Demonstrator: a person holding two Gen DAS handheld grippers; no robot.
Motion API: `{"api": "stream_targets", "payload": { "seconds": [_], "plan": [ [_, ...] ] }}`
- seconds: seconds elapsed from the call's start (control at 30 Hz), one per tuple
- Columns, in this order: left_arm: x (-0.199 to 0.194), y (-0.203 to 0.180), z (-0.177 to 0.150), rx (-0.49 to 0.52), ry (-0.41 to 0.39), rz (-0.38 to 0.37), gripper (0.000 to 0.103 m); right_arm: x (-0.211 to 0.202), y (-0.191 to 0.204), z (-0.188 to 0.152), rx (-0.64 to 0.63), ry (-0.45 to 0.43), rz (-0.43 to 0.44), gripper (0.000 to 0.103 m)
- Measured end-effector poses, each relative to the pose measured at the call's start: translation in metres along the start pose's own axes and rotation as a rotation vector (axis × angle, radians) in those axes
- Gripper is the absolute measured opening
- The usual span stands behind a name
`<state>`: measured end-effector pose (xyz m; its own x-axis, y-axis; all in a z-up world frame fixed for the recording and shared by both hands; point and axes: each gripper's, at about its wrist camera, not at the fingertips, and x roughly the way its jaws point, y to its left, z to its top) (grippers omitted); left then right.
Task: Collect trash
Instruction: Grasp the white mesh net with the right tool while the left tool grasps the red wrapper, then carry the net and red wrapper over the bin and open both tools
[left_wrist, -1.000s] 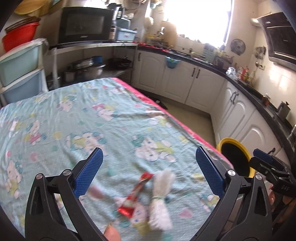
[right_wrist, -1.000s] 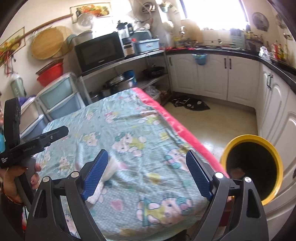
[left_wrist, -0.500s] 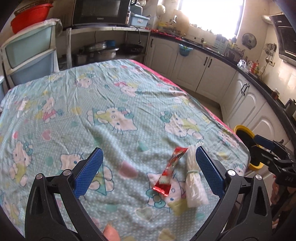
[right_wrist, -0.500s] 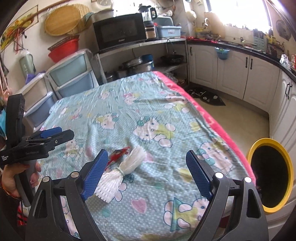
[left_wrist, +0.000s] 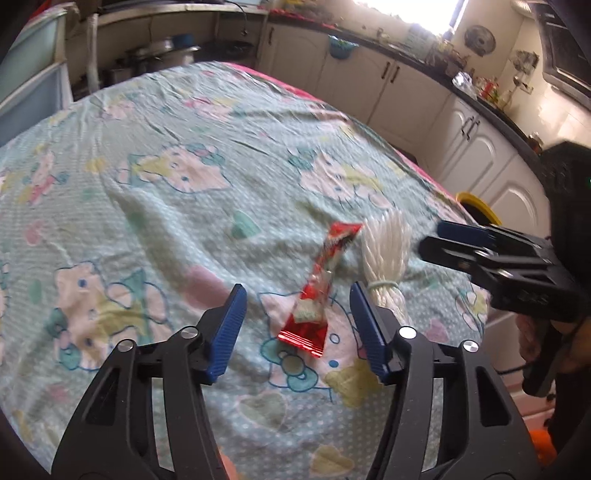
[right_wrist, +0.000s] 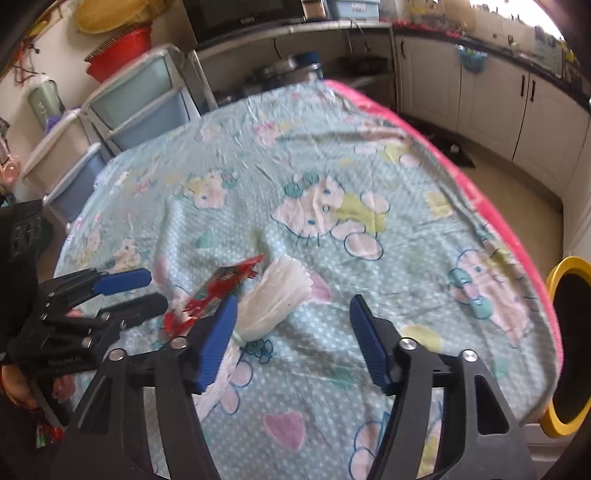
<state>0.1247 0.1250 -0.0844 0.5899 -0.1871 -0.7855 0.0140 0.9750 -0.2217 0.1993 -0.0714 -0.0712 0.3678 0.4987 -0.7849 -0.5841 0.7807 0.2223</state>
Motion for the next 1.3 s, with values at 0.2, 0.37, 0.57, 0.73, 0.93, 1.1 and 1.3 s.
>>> {"api": "stream_targets", "payload": {
  "seconds": [0.2, 0.37, 0.57, 0.73, 0.93, 1.1, 1.3],
  "plan": [
    [0.019, -0.002, -0.002, 0.026, 0.052, -0.032, 0.040, 0.029, -0.009, 0.006, 0.062, 0.062, 0.067, 0.046],
    [0.030, -0.005, -0.003, 0.037, 0.080, -0.038, 0.023, 0.044, -0.011, 0.010, 0.103, 0.095, 0.155, 0.022],
    [0.035, -0.006, -0.004, 0.053, 0.094, -0.010, 0.015, 0.028, -0.001, 0.010, 0.030, 0.041, 0.117, 0.013],
    [0.029, -0.011, -0.001, 0.061, 0.088, -0.002, 0.011, 0.009, -0.007, 0.009, 0.038, 0.001, 0.111, 0.012],
    [0.012, -0.025, 0.008, 0.065, 0.039, -0.015, 0.010, -0.023, -0.021, 0.010, 0.051, -0.073, 0.098, 0.012],
    [-0.001, -0.044, 0.025, 0.089, -0.009, -0.033, 0.010, -0.055, -0.036, 0.011, 0.064, -0.144, 0.074, 0.012],
    [-0.007, -0.078, 0.046, 0.138, -0.051, -0.061, 0.010, -0.095, -0.061, 0.011, 0.088, -0.231, 0.037, 0.012]
  ]
}}
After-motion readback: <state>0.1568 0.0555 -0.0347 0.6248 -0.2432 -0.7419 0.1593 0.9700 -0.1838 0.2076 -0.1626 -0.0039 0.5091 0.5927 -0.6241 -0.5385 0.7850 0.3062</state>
